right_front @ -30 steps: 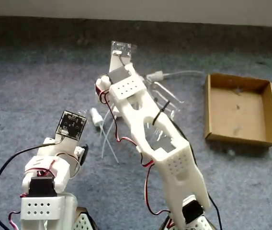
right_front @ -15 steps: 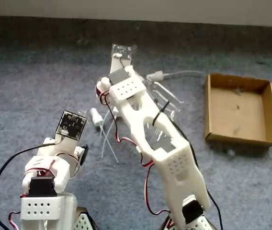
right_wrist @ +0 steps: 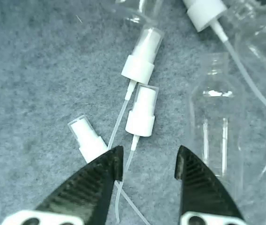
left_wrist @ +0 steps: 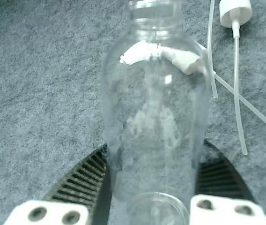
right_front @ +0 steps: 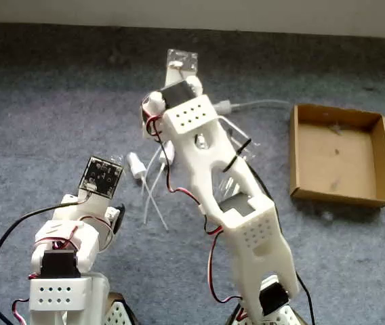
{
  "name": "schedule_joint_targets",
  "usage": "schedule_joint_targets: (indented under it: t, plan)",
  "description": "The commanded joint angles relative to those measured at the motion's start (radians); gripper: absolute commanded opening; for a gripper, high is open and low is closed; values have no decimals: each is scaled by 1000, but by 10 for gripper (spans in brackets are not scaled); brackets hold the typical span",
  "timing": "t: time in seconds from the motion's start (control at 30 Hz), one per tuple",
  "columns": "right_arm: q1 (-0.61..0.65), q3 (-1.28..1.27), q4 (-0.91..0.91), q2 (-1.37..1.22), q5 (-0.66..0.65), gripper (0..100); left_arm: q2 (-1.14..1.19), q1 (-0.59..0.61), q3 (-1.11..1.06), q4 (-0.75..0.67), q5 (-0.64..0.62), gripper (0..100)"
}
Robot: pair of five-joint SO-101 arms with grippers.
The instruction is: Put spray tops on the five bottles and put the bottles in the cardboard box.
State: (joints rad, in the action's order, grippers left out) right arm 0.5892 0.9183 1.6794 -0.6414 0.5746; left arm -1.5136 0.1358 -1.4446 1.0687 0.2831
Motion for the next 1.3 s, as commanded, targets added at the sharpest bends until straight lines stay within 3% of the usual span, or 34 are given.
schedule_joint_targets:
  t: [0.0, 0.23, 0.57, 0.83, 0.97, 1.07, 1.27]
  plan:
    - [-51, 153, 88, 114, -81, 181, 2, 4, 4, -18, -12, 95]
    - [-136, 56, 88, 308, -265, 181, 4, -91, -30, -20, -6, 95]
    - [-197, -493, 84, 690, -411, 181, 5, -205, -91, -32, 92, 95]
    - [-351, -808, 81, 825, -526, 181, -1, -197, -262, -285, 183, 95]
    - [-424, -865, 81, 858, -525, 181, 5, -62, -260, -379, 180, 95]
    - [-456, -898, 81, 883, -526, 181, 5, 5, -260, -400, 180, 95]
    - [-473, -951, 81, 947, -526, 181, 5, 5, -260, -399, 180, 98]
